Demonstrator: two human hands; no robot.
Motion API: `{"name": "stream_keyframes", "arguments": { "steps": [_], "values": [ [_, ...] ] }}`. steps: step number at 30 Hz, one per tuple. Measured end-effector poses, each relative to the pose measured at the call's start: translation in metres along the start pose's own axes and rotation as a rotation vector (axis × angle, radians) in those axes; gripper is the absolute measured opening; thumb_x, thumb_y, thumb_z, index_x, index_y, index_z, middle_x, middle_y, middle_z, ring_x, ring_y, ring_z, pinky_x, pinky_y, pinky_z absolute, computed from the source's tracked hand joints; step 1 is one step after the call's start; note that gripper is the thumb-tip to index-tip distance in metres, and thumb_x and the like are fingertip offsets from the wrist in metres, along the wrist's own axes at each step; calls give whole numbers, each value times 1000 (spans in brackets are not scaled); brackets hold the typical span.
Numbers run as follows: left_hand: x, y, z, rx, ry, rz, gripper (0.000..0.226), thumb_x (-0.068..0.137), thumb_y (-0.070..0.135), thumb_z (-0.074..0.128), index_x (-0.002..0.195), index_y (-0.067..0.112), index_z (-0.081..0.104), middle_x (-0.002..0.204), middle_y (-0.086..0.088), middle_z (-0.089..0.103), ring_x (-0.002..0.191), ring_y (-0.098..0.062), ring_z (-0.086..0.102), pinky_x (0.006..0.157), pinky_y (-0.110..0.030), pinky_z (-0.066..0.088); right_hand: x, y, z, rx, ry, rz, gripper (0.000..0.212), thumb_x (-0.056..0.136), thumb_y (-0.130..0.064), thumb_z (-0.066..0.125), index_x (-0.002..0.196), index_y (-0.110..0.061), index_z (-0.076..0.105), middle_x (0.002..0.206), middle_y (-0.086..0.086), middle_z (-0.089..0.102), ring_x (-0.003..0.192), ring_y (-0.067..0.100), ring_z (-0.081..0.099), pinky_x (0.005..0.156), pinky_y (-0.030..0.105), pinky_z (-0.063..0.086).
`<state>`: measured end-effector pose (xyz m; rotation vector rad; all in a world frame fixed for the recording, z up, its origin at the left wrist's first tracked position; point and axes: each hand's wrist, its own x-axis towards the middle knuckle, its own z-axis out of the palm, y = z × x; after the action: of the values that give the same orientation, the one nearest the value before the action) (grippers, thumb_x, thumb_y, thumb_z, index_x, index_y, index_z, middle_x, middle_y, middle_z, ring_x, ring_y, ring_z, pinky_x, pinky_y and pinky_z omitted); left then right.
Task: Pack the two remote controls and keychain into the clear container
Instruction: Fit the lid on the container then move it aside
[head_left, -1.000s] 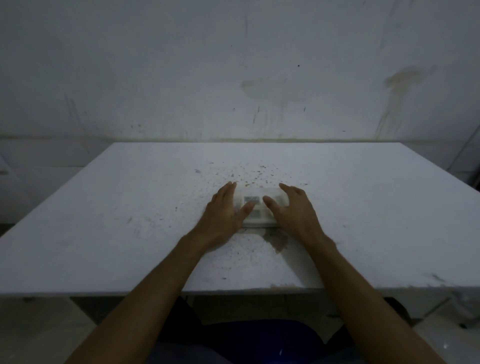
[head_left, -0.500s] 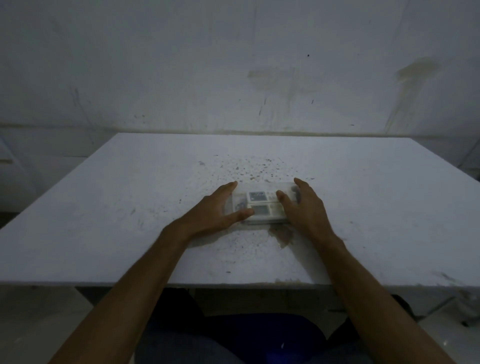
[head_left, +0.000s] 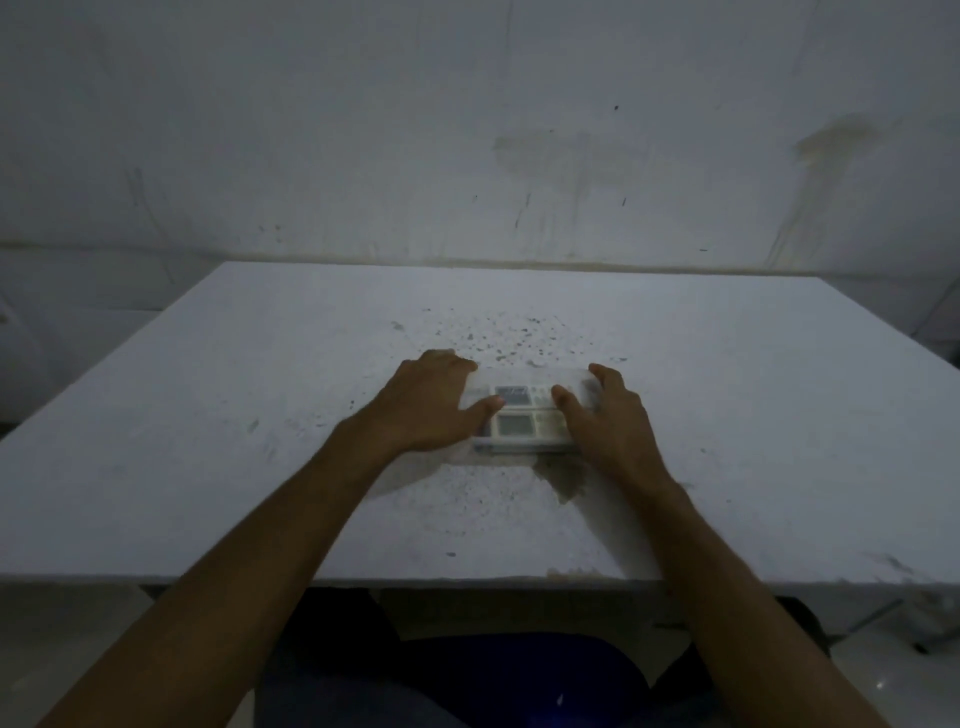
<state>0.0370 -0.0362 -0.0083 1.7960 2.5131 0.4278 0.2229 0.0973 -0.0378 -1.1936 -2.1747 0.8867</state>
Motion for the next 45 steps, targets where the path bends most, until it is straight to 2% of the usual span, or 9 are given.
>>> {"name": "stream_keyframes", "arguments": {
  "steps": [4, 8, 18, 23, 28, 32, 35, 39, 45],
  "values": [
    [23, 24, 8, -42, -109, 61, 94, 87, 83, 31, 158, 22, 27, 167, 2, 25, 152, -21, 25, 122, -44, 17, 2, 3, 2, 52, -3, 16, 77, 89, -68, 38, 148, -19, 40, 145, 10, 55, 127, 31, 57, 104, 49, 51],
    [26, 24, 28, -139, -83, 60, 96, 83, 85, 36, 158, 25, 29, 166, 4, 28, 150, -19, 27, 122, -44, 18, 5, 7, -4, 89, 3, 48, 44, 109, -40, 28, 135, -12, 50, 117, 2, 56, 99, 15, 55, 70, 14, 43],
    [14, 23, 31, -42, 39, 149, 104, 76, 92, 37, 154, 25, 36, 161, 2, 38, 144, -19, 37, 118, -45, 30, -5, 0, -8, 117, 25, 14, 46, 109, -32, 32, 152, -15, 40, 150, 10, 52, 132, 28, 53, 111, 39, 42],
    [2, 31, 27, -597, 90, -46, 81, 84, 77, 47, 149, 29, 43, 155, 2, 42, 138, -18, 41, 113, -43, 37, -6, -3, -10, 272, 4, 47, 46, 108, -35, 37, 151, -29, 25, 147, 8, 55, 119, 26, 64, 101, 46, 55],
    [-2, 18, 27, -833, 7, -130, 118, 62, 93, 55, 158, 40, 12, 168, 6, 14, 150, -20, 24, 118, -49, 30, 1, 0, -13, 514, 18, 79, 44, 106, -44, 43, 145, -35, 28, 129, -1, 66, 102, 15, 70, 87, 34, 61],
    [4, 8, 27, -768, -93, -18, 135, 61, 54, 91, 159, 37, 0, 163, 7, 24, 139, -10, 35, 108, -28, 38, 12, -4, -20, 657, 66, 141, 45, 102, -45, 52, 141, -28, 39, 108, -7, 68, 89, 8, 69, 63, 18, 53],
    [17, 14, 27, -804, -14, 12, 129, 63, 35, 94, 160, 29, 8, 154, 7, 35, 128, -4, 48, 102, -15, 43, 25, -4, -25, 738, 95, 189, 46, 101, -39, 58, 141, -22, 46, 107, -7, 65, 95, 11, 67, 70, 25, 53],
    [43, 19, 26, -919, 105, 15, 123, 62, 40, 94, 158, 27, 18, 151, 4, 43, 132, -15, 53, 110, -38, 46, 37, 3, -41, 950, 1, 254, 47, 98, -26, 64, 143, -15, 52, 125, 8, 68, 108, 25, 70, 94, 41, 58],
    [97, 39, 31, -885, 101, 63, 134, 62, 46, 90, 161, 28, 2, 150, 8, 40, 136, -11, 47, 102, -16, 44, 40, 15, -56, 933, -58, 154, 49, 98, -25, 63, 142, -34, 42, 125, 4, 68, 111, 25, 70, 94, 41, 59]
  ]
}}
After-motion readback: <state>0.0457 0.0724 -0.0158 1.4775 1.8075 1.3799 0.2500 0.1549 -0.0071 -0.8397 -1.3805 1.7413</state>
